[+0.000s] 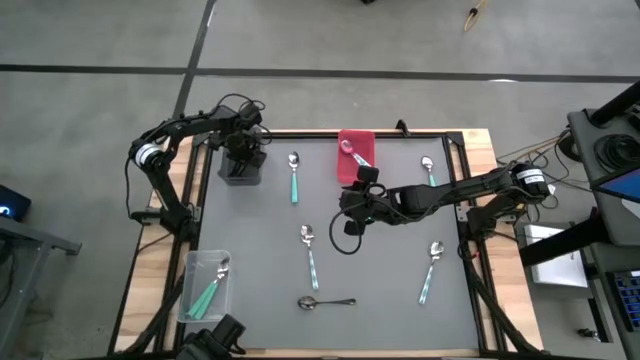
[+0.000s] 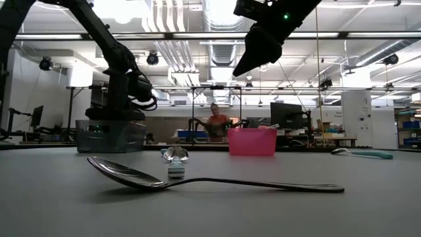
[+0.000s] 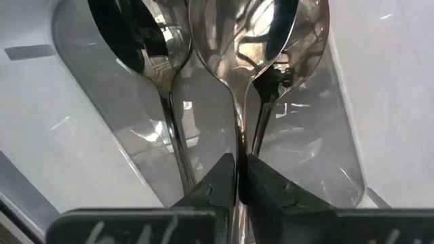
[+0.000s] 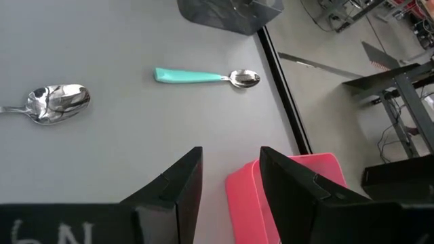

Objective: Sort silverware by color (type)
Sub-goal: Put the black spoon into the black bin, then put the white green spoon into the red bin

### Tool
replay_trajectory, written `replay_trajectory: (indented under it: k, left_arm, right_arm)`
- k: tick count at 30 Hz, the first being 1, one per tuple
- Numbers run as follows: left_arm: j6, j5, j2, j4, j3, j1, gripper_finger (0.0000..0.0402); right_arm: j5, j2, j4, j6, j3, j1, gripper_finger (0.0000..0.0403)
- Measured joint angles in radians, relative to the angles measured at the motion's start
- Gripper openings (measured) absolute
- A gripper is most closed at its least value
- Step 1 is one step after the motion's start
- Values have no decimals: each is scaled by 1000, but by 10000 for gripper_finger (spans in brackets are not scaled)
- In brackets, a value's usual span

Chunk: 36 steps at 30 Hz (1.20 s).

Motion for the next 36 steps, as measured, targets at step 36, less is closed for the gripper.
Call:
replay_trajectory:
  k: [36]
  left_arm:
    - [137, 0, -660, 481, -224, -424, 66]
  right_arm:
    - [-99, 3, -52, 477, 0, 2, 139]
